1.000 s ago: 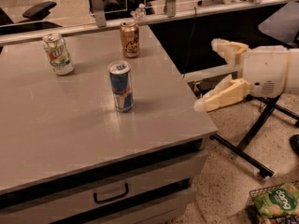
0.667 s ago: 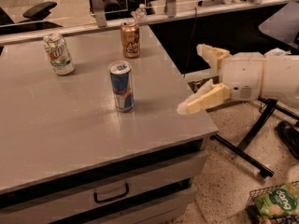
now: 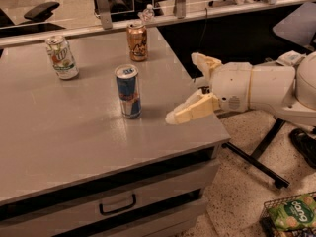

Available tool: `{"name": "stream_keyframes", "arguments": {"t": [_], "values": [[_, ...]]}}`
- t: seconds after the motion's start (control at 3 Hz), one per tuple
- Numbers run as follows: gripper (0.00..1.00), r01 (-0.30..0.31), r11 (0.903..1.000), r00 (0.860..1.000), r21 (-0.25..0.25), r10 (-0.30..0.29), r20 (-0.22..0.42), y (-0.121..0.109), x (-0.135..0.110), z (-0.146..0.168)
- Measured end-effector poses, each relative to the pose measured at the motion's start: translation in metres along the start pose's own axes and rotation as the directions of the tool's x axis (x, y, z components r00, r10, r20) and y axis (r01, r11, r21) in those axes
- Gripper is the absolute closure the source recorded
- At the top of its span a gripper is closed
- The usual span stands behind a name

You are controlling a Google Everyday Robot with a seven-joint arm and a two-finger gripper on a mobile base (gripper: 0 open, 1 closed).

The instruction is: Knock redbull can over

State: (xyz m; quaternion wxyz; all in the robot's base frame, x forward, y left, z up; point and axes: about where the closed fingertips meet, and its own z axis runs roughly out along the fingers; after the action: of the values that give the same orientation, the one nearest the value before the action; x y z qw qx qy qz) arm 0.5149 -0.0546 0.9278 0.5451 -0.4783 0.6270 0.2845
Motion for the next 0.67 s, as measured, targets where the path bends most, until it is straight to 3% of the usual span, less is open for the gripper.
{"name": "stream_keyframes", "arguments": {"t": [0.33,0.67], "values": [[0.0,-0.016,0.9995,0.999,-0.028,0.017,0.03,0.004,0.0,0.006],[0.0,-0.012,0.997,0.995,-0.076,0.02,0.097,0.008,-0.007,0.035]]}}
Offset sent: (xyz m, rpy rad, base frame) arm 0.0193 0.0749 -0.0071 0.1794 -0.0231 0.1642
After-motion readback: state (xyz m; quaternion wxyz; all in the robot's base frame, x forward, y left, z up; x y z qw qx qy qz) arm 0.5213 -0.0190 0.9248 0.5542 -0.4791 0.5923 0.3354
